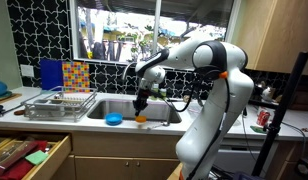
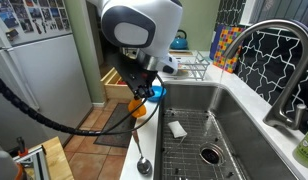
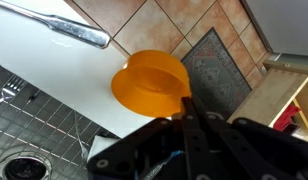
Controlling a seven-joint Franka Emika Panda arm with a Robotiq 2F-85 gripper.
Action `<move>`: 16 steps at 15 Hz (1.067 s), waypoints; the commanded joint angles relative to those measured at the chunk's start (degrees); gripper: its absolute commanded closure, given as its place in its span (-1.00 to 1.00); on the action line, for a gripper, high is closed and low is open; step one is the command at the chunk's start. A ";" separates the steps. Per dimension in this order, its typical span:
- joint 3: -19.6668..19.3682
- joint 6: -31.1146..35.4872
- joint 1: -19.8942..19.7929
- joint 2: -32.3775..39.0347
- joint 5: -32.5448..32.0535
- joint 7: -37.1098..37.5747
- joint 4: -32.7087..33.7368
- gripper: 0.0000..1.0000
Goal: Put the blue bowl on the counter in front of the sink and spill the liquid in the orange bowl into the sink then set it down on the counter next to the blue bowl.
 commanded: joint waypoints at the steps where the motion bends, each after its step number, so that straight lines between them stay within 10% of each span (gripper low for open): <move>1: -4.26 -6.83 0.10 4.69 4.42 -4.00 4.27 0.99; 6: -9.63 -20.42 -3.28 13.16 15.73 -12.62 11.39 0.99; 13: -8.26 -18.95 -5.59 14.52 17.43 -12.01 11.66 0.99; 16: -10.06 -30.64 -8.51 22.31 23.29 -15.88 17.43 0.99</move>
